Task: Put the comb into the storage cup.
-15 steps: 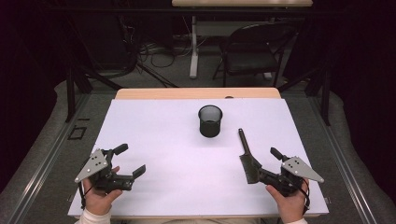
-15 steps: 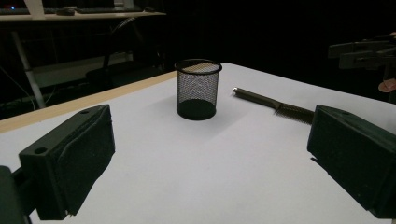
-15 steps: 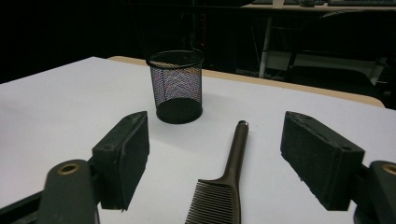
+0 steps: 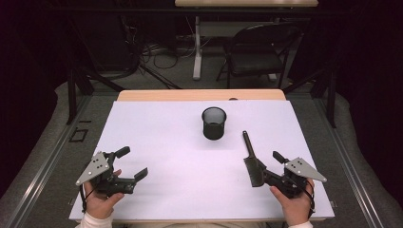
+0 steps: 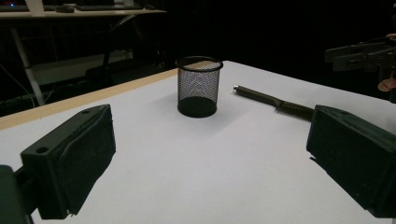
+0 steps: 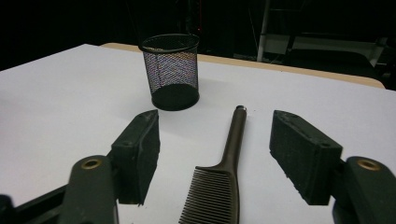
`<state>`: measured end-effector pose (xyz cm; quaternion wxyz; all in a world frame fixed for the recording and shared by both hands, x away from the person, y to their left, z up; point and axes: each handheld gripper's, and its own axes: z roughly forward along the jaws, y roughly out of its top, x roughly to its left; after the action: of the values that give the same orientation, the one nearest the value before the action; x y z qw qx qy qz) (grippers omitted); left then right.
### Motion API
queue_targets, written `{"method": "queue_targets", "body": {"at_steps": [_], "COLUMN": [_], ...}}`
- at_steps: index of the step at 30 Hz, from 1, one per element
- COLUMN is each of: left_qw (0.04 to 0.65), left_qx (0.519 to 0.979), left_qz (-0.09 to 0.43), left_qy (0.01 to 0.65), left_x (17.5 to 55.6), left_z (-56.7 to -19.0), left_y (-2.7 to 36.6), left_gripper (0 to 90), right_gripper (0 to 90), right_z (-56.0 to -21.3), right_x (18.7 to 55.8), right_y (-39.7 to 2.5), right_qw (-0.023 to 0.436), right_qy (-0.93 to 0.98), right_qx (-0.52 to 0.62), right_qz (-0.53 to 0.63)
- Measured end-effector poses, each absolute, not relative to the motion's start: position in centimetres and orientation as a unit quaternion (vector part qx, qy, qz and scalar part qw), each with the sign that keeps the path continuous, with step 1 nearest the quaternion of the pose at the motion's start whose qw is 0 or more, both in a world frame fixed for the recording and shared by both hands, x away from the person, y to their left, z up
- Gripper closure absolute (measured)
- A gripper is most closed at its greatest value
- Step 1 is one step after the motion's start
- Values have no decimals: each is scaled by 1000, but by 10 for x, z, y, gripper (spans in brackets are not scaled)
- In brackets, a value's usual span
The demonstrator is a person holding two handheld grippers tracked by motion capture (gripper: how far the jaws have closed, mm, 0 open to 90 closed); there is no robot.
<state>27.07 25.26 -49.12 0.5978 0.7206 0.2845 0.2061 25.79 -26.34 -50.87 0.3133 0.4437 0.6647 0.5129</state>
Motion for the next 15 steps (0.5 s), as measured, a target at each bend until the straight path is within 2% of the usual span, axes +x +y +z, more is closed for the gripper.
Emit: {"method": "queue_targets", "body": {"at_steps": [10, 14, 15], "left_qw": [596, 597, 596], "left_qx": [723, 719, 720], "left_qz": [204, 207, 207], "left_qy": [285, 288, 289], "left_x": [270, 270, 270], "left_z": [-492, -492, -492], "left_y": [253, 253, 254], "left_gripper": [23, 23, 24], "right_gripper": [357, 396, 455], "right_z": [-507, -504, -502], "right_x": [260, 265, 269], "right_y": [-265, -266, -265], "right_qw": [319, 300, 294], "right_qy": [663, 673, 676], "right_qx": [444, 452, 455], "right_qz": [511, 502, 498]}}
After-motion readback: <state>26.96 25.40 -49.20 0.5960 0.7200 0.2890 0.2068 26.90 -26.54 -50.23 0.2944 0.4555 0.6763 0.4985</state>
